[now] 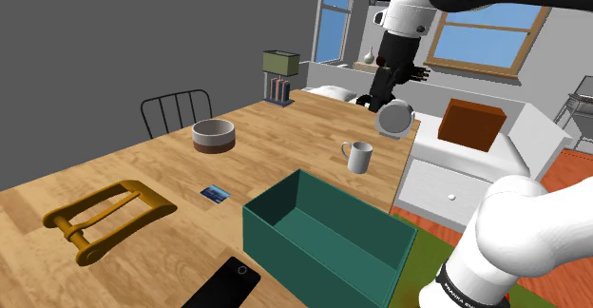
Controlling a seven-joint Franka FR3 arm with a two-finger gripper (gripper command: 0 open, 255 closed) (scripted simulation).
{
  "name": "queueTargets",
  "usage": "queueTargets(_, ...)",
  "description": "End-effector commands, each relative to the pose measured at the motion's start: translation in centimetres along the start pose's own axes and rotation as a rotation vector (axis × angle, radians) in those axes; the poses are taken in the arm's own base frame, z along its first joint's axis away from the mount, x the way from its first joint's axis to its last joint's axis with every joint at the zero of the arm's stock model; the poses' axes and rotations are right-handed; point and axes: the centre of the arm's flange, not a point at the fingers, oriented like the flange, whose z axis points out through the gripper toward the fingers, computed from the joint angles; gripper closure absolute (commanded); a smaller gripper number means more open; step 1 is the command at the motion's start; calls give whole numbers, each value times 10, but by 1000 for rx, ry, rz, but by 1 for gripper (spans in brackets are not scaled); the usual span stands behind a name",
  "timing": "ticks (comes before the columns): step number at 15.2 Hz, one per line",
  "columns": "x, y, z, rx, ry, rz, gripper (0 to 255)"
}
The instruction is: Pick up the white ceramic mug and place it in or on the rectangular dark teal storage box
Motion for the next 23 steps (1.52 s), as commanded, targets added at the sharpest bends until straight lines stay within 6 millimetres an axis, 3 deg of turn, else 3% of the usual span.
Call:
queueTargets(1, 0, 0, 0, 0, 0, 0, 0)
queueTargets(23, 42, 186, 232, 95, -33, -175, 0)
